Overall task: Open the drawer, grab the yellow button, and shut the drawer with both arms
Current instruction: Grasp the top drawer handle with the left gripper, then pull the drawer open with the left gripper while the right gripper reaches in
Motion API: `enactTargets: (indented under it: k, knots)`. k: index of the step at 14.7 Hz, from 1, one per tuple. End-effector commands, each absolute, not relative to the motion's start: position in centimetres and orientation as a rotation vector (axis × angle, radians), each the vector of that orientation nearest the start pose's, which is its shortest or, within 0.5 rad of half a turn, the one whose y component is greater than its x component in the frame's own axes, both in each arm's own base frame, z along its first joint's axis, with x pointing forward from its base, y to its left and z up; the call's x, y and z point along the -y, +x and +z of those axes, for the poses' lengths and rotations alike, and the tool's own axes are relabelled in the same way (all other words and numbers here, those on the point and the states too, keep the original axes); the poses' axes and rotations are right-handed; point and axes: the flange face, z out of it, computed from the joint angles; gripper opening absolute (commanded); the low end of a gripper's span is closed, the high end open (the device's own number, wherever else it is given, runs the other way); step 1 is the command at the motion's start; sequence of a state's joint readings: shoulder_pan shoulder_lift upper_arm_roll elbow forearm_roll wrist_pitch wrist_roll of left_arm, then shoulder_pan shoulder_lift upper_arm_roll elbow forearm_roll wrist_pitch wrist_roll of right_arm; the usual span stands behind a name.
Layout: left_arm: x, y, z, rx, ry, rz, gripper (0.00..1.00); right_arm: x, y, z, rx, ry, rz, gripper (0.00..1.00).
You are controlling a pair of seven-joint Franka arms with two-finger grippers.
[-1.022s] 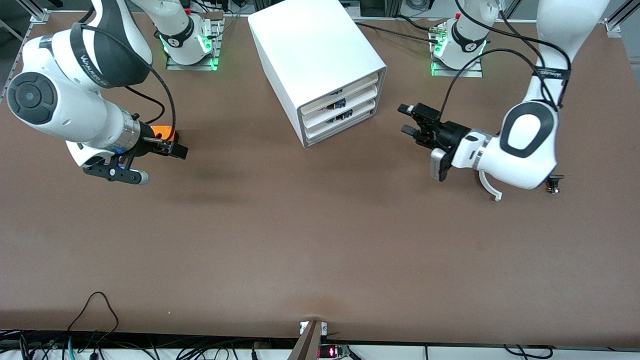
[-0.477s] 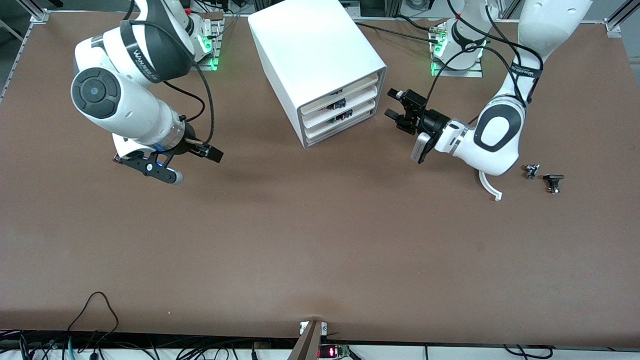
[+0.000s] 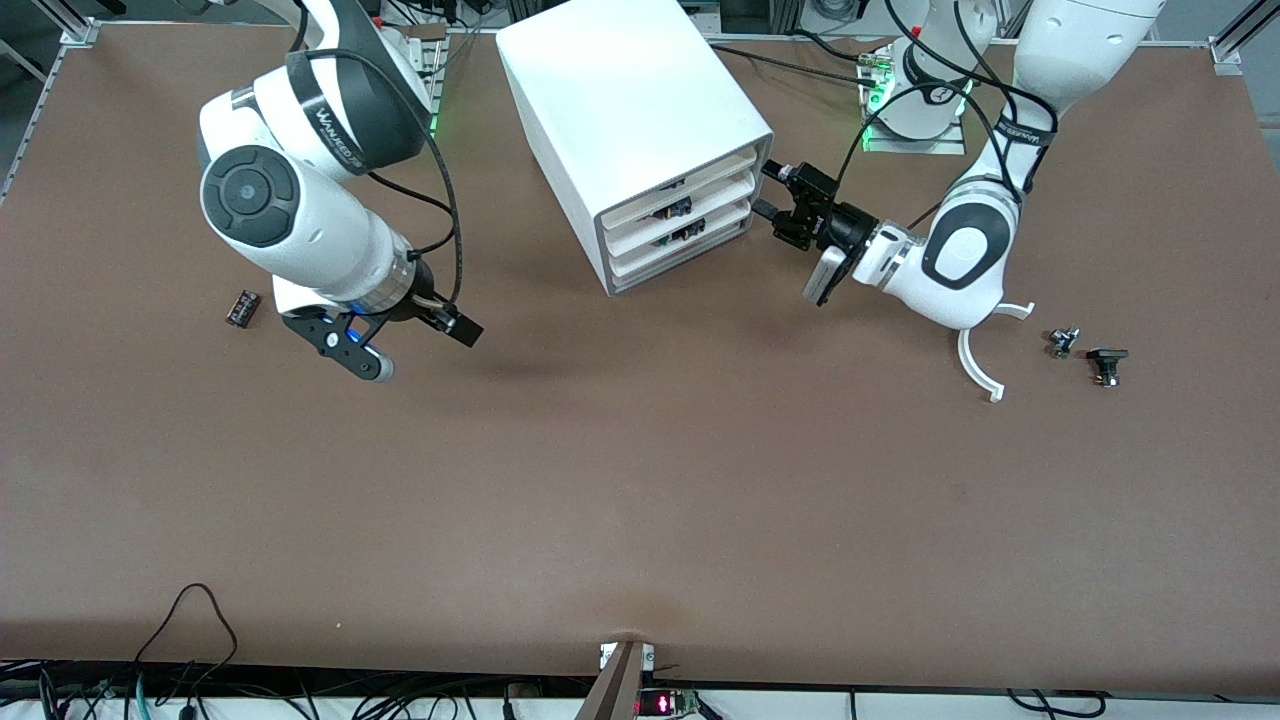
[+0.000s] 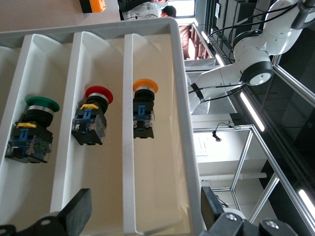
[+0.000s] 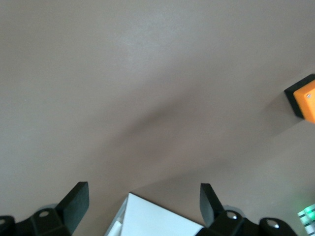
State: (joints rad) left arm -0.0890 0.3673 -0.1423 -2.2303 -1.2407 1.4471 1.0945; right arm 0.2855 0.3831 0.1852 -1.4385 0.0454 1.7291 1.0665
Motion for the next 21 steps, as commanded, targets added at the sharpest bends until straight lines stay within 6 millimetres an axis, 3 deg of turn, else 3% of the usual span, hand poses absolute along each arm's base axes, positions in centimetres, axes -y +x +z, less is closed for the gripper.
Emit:
enactTargets:
  k: [1, 7, 13, 16, 17, 18, 19, 21]
  knots:
    - [22.3, 42.2, 23.0, 0.479, 1.513, -0.364, 0.95, -31.1, 60.2, 47.5, -1.024, -2.926, 0.227, 1.0]
    - [24.2, 40.9, 21.2, 0.462, 1.51, -0.379, 0.9, -35.3, 60.6, 48.5, -1.153, -2.858, 0.221, 1.0]
    - [25.2, 39.5, 20.5, 0.433, 1.477, -0.373, 0.85, -37.9, 60.6, 49.1, -1.296, -2.768, 0.212, 1.0]
    - [25.3, 39.2, 20.2, 0.446, 1.469, -0.363, 0.64, -38.5, 60.8, 49.9, -1.343, -2.693, 0.247, 0.95]
    - [25.3, 39.1, 20.0, 0.449, 1.465, -0.358, 0.45, -38.7, 61.0, 50.1, -1.364, -2.677, 0.254, 0.92]
    - [25.2, 39.1, 19.8, 0.459, 1.46, -0.347, 0.16, -39.2, 60.7, 50.4, -1.367, -2.671, 0.248, 0.92]
    - [25.2, 39.1, 19.8, 0.463, 1.46, -0.341, 0.01, -39.7, 60.5, 50.5, -1.376, -2.659, 0.245, 0.92]
    - [25.2, 39.1, 19.6, 0.46, 1.461, -0.344, 0.0, -40.6, 60.1, 50.9, -1.383, -2.645, 0.236, 0.94]
